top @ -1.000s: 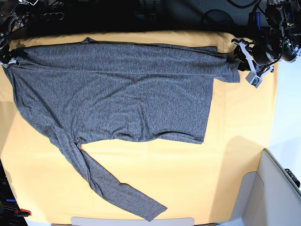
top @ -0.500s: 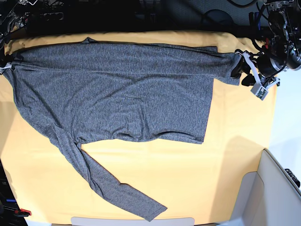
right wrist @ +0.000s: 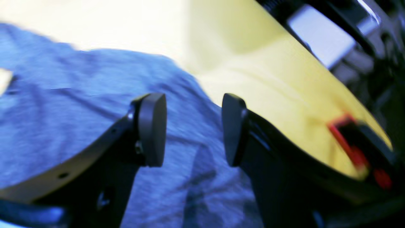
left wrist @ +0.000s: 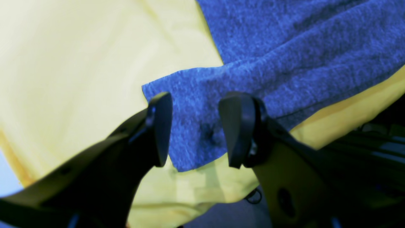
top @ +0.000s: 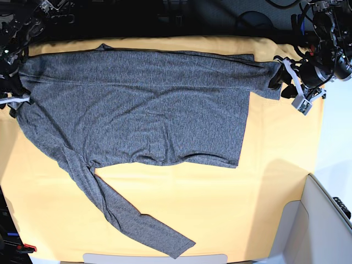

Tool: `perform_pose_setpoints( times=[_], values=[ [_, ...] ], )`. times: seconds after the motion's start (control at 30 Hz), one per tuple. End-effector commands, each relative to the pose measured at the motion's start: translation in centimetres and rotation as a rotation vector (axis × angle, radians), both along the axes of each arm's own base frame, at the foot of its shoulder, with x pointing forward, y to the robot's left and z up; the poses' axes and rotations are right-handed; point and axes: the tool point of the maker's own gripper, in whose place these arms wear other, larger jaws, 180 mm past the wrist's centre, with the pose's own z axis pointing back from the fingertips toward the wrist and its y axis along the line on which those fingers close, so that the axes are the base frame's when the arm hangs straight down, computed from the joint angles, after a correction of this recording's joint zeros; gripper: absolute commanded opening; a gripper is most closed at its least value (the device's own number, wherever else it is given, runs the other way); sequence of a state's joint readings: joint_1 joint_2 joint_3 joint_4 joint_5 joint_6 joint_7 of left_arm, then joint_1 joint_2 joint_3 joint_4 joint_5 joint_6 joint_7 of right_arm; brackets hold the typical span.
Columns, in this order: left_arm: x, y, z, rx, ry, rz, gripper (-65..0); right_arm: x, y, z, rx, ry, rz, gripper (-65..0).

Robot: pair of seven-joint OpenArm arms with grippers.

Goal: Fold the T-shirt properly
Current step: 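Lower the shirt edge onto the table and open both grippers, then move both grippers to the shirt's side edges near the hem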

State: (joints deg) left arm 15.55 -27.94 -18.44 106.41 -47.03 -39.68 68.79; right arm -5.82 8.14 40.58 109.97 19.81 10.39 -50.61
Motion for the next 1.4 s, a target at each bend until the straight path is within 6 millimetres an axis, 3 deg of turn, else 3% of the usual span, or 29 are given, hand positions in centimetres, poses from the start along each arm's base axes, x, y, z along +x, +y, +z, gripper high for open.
perform_pose_setpoints(
  times=[0.0, 0.2, 0.37, 0.5, 0.63, 0.77, 0.93, 1.07, 1.17, 1.37],
  values=[
    [0.8, 0.0, 1.1, -0.003, -0.044, -0.012, -37.6, 0.7, 0.8, 0.7, -0.010, -0.029, 0.029, -36.4],
    [1.6, 0.0, 1.6, -0.008, -0.069, -0.007, -37.6, 2.7, 3.9, -0.4, 0.028, -0.018, 0.114, -36.4],
    [6.5, 1.3, 4.1, -0.044, -0.160, 0.086, -37.6, 7.9, 5.1, -0.2, 0.129, -0.087, 0.126, -36.3],
    [10.4, 2.3, 4.6, -0.128, -0.182, 0.172, -37.5, 12.0, 5.3, -1.2, 0.222, -0.089, 0.132, -36.3],
    [14.0, 3.4, 3.2, -0.240, -0.127, 0.254, -37.4, 16.5, 5.1, -2.3, 0.255, -0.018, 0.181, -36.4],
    [16.8, 1.9, 0.2, -0.328, -0.007, 0.266, -37.4, 19.4, 3.9, -2.8, 0.248, 0.052, 0.205, -36.5],
    [19.0, -1.1, -2.4, -0.379, 0.054, 0.250, -37.3, 20.7, 1.0, -2.1, 0.112, 0.033, 0.211, -36.5],
    [20.0, -3.0, -3.7, -0.398, 0.080, 0.239, -37.3, 20.3, -0.4, -4.4, -0.021, 0.143, 0.231, -36.5],
    [20.8, -3.3, -4.0, -0.409, 0.072, 0.251, -37.3, 19.5, -1.1, -5.9, -0.088, 0.215, 0.230, -36.5],
    [22.5, -4.0, -3.3, -0.430, 0.049, 0.263, -37.3, 18.6, -0.3, -7.7, -0.116, 0.267, 0.247, -36.5]
  ],
)
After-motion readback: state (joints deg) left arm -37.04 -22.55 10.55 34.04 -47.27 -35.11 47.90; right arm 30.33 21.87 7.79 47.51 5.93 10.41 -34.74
